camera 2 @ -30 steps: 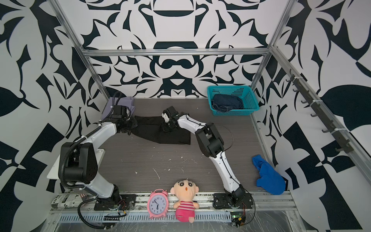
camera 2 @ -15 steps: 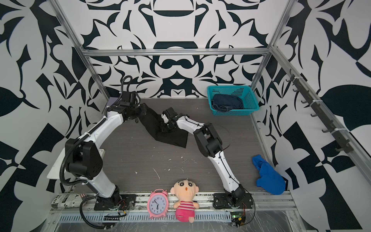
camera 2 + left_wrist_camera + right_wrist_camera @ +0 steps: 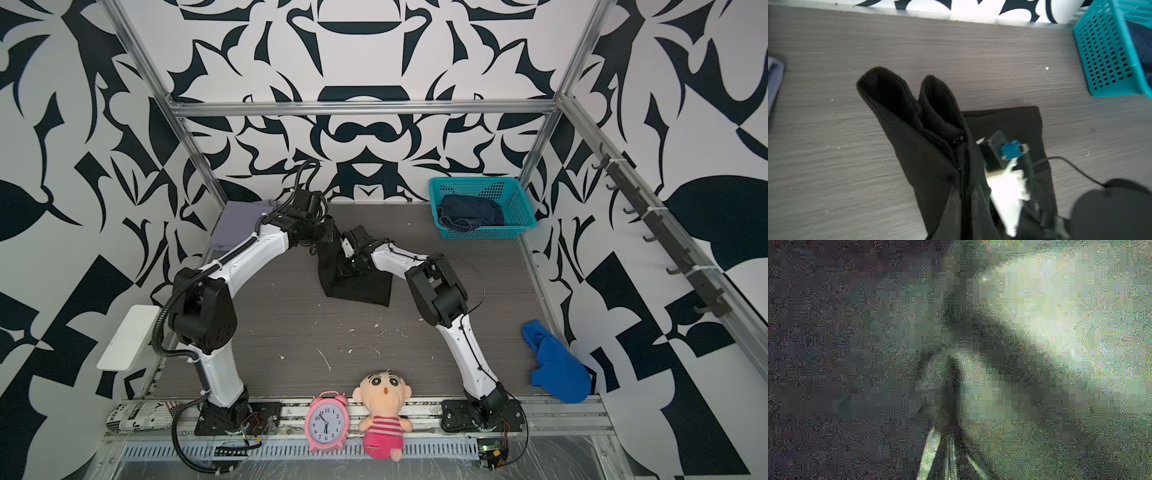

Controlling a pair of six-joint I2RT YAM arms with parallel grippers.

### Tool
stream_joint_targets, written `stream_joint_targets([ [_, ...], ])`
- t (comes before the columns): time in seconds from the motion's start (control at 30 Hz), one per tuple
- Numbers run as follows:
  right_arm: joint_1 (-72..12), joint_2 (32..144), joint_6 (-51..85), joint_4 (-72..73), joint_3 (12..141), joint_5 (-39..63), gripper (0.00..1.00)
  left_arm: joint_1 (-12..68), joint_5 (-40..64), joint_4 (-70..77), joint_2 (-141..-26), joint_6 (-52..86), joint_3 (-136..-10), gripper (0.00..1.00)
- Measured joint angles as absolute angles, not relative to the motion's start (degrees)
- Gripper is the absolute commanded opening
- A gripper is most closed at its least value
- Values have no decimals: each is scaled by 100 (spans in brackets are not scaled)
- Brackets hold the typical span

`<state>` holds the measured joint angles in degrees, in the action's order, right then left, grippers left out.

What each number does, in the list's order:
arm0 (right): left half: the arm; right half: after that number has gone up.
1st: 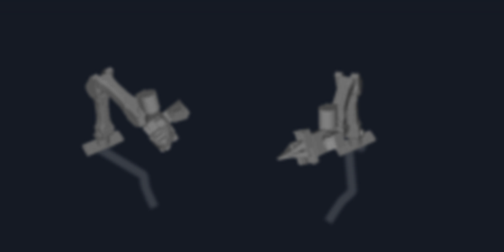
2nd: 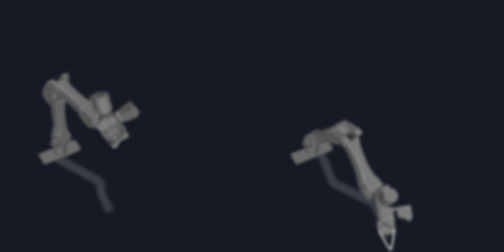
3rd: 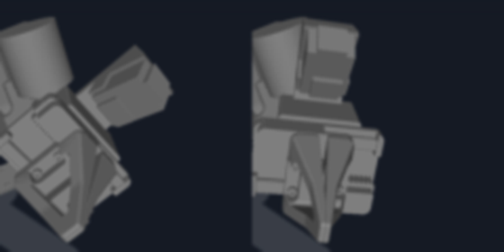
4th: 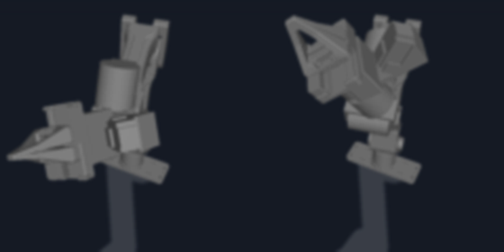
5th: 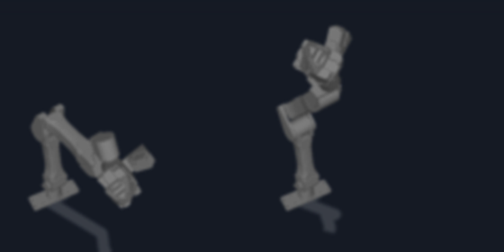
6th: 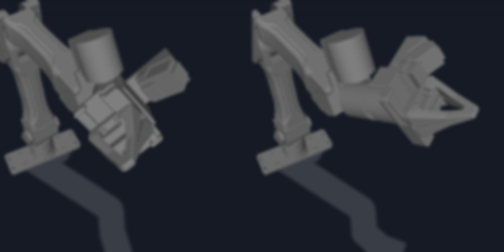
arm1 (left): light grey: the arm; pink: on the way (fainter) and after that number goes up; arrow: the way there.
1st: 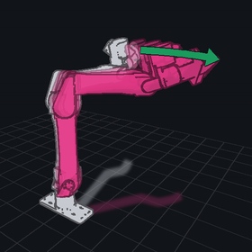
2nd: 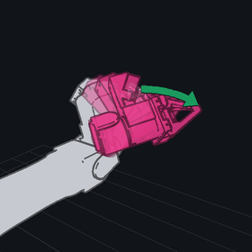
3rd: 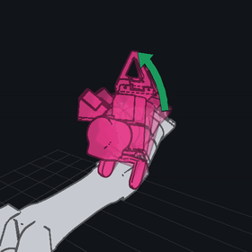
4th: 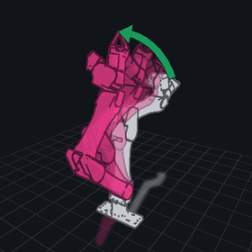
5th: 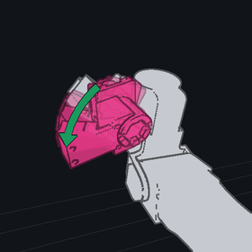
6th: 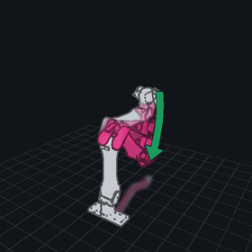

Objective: Fold and stack skirts
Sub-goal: Fold the skirt at the center of the table.

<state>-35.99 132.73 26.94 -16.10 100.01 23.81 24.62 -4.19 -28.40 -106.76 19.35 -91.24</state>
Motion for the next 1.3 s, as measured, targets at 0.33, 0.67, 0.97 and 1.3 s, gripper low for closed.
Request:
stream_joint_targets([
  [0.33, -3087, 12304, 2812, -1131, 9227, 2982, 13, 2467, -670, -2882, -10012, 1643, -8746, 0],
  [0.67, -2554, 11616, 3153, -1046, 8433, 2777, 5, 3079, -832, -2915, -9904, 908, -8746, 0],
  [0.97, -2515, 12422, 3306, -764, 8291, 2779, 3, 3577, -967, -2985, -10565, 569, -9286, 0],
  [1.3, -2499, 12475, 3345, -631, 8291, 2832, 2, 3887, -1162, -3179, -10853, 493, -9649, 0],
])
